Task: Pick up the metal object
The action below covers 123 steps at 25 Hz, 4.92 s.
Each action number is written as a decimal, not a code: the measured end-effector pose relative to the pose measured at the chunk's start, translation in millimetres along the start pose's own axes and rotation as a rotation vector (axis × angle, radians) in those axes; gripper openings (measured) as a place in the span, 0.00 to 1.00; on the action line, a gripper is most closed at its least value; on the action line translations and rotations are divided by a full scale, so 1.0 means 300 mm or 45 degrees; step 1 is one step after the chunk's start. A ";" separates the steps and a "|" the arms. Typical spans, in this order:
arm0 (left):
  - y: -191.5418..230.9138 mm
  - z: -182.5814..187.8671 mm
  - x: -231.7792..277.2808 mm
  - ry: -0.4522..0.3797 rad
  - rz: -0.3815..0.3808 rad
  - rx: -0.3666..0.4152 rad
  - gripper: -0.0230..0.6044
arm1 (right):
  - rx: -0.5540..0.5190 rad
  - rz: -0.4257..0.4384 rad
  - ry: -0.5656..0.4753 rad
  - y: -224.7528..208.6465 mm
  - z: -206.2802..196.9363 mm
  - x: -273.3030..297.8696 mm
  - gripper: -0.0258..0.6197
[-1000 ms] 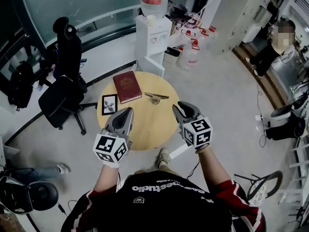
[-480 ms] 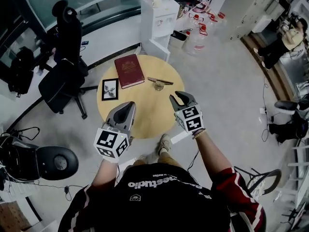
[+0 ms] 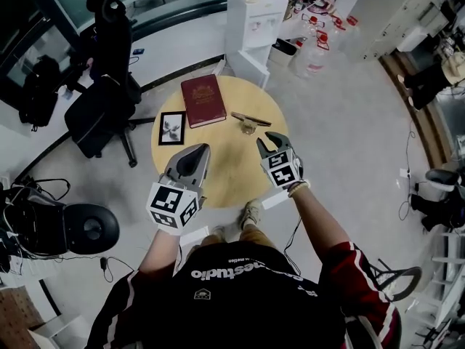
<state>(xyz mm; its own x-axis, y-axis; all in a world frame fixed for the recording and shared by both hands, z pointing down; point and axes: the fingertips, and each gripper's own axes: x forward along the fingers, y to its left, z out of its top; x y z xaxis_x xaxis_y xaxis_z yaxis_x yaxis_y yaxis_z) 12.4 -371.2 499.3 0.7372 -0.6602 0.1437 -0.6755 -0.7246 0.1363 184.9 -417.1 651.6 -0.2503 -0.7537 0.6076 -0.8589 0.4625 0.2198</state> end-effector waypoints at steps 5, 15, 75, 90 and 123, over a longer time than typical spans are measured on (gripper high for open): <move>0.028 -0.008 0.052 0.005 0.024 -0.006 0.06 | -0.068 0.015 0.068 -0.027 -0.066 0.108 0.23; 0.068 -0.045 0.160 -0.012 0.071 -0.016 0.06 | -0.118 0.080 0.131 -0.056 -0.139 0.295 0.25; 0.155 -0.076 0.142 0.016 0.257 -0.101 0.06 | -0.202 0.223 0.348 -0.057 -0.233 0.478 0.09; 0.133 0.047 0.110 -0.026 0.179 -0.060 0.06 | -0.099 0.180 0.292 -0.037 -0.144 0.327 0.09; -0.043 0.121 -0.151 -0.142 -0.056 -0.060 0.06 | 0.251 0.012 -0.142 0.294 0.137 -0.428 0.09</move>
<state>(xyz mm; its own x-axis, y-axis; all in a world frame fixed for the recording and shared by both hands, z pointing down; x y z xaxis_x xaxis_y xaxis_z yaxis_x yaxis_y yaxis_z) -11.8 -339.0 455.6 0.7616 -0.6475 0.0272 -0.6402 -0.7452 0.1867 122.9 -298.8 561.6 -0.2972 -0.8019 0.5183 -0.9243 0.3778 0.0545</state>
